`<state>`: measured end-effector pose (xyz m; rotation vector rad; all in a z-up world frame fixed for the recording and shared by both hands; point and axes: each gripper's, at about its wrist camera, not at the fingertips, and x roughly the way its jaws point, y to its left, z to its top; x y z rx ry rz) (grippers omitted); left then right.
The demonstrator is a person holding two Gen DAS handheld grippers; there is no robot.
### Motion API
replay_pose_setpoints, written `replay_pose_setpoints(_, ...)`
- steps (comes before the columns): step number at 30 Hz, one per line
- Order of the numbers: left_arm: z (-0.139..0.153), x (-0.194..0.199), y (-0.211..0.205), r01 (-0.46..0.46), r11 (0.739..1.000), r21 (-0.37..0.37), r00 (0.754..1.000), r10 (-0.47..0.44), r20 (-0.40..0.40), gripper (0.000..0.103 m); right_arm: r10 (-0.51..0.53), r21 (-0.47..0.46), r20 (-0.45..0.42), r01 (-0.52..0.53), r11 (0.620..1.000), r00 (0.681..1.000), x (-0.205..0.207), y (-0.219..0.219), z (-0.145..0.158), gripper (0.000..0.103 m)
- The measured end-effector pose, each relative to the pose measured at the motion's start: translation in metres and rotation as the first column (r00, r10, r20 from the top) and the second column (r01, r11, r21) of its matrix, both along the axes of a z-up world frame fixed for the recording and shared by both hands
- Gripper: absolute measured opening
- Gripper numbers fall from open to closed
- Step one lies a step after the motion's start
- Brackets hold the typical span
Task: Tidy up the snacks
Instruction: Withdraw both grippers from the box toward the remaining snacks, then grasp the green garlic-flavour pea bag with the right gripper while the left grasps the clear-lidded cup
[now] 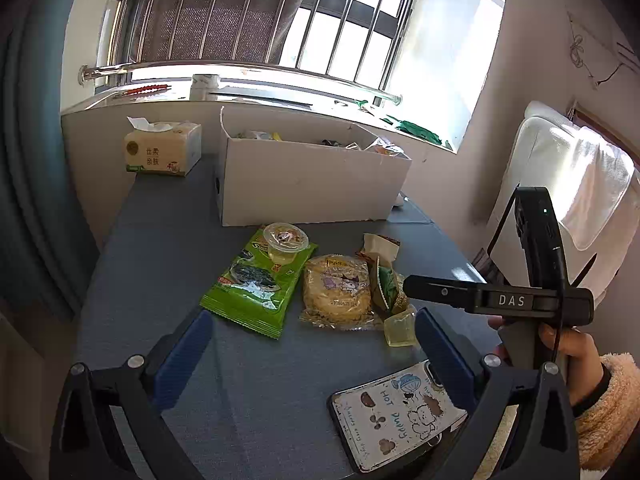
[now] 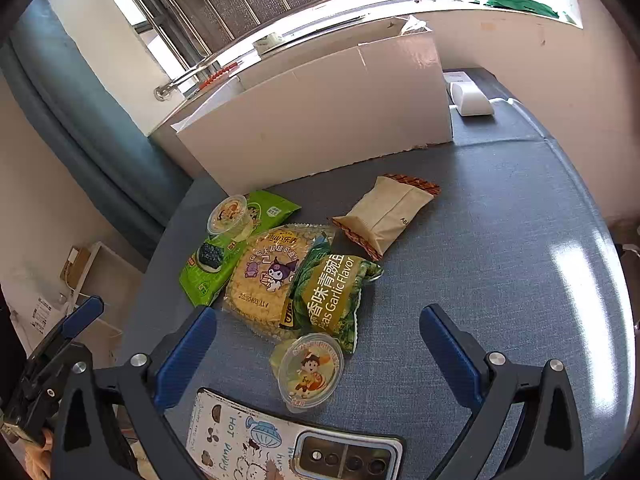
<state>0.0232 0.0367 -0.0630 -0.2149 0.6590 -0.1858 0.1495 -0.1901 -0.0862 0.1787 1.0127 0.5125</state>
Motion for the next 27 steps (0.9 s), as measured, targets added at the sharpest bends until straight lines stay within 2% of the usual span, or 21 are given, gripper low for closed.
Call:
replay_pose_setpoints(5, 0.0, -0.004, 0.008, -0.02, 1.0, 0.004, 1.0, 0.02, -0.001, 0.103, 0.029, -0.072, -0.006, -0.029, 0.997, 1.0, 0.02, 0.02, -0.01, 0.103)
replay_pose_setpoints(7, -0.002, -0.003, 0.012, -0.029, 1.0, -0.002, 1.0, 0.029, -0.012, 0.103, 0.033, -0.109, -0.056, -0.039, 0.993, 0.998, 0.027, 0.025, -0.019, 0.103)
replay_pose_setpoints(8, -0.003, -0.003, 0.014, -0.036, 0.999, -0.003, 0.999, 0.036, -0.017, 0.103, 0.034, -0.097, -0.071, -0.041, 0.994, 0.997, 0.029, 0.026, -0.022, 0.103)
replay_pose_setpoints(9, -0.004, -0.003, 0.015, -0.042, 0.999, -0.004, 0.999, 0.042, -0.02, 0.103, 0.036, -0.084, -0.077, -0.043, 0.996, 0.996, 0.03, 0.026, -0.025, 0.091)
replay_pose_setpoints(10, -0.005, -0.003, 0.017, -0.045, 0.999, -0.005, 0.999, 0.045, -0.024, 0.103, 0.035, -0.082, -0.08, -0.041, 0.996, 0.996, 0.03, 0.025, -0.027, 0.073)
replay_pose_setpoints(11, -0.006, -0.002, 0.018, -0.047, 0.999, -0.006, 0.998, 0.047, -0.029, 0.103, 0.021, -0.102, -0.067, -0.028, 0.994, 0.998, 0.03, 0.024, -0.027, 0.038)
replay_pose_setpoints(15, -0.01, 0.005, 0.016, -0.041, 0.999, 0.005, 0.998, 0.041, -0.045, 0.103, 0.023, -0.03, -0.059, -0.024, 0.999, 0.998, 0.026, 0.013, -0.021, 0.038)
replay_pose_setpoints(18, -0.013, 0.016, 0.011, -0.014, 1.0, 0.015, 0.998, 0.015, -0.058, 0.103, 0.017, -0.026, -0.014, -0.018, 1.0, 1.0, 0.018, 0.004, -0.008, 0.038)
replay_pose_setpoints(21, -0.015, 0.038, 0.003, 0.008, 0.999, 0.051, 0.996, -0.004, -0.088, 0.103, -0.001, 0.036, -0.003, 0.001, 0.999, 1.0, 0.013, -0.012, 0.005, 0.038)
replay_pose_setpoints(27, -0.019, 0.096, -0.015, 0.081, 0.986, 0.145, 0.993, -0.067, -0.098, 0.103, -0.037, 0.086, 0.026, 0.035, 0.996, 0.999, -0.011, -0.042, 0.024, 0.038)
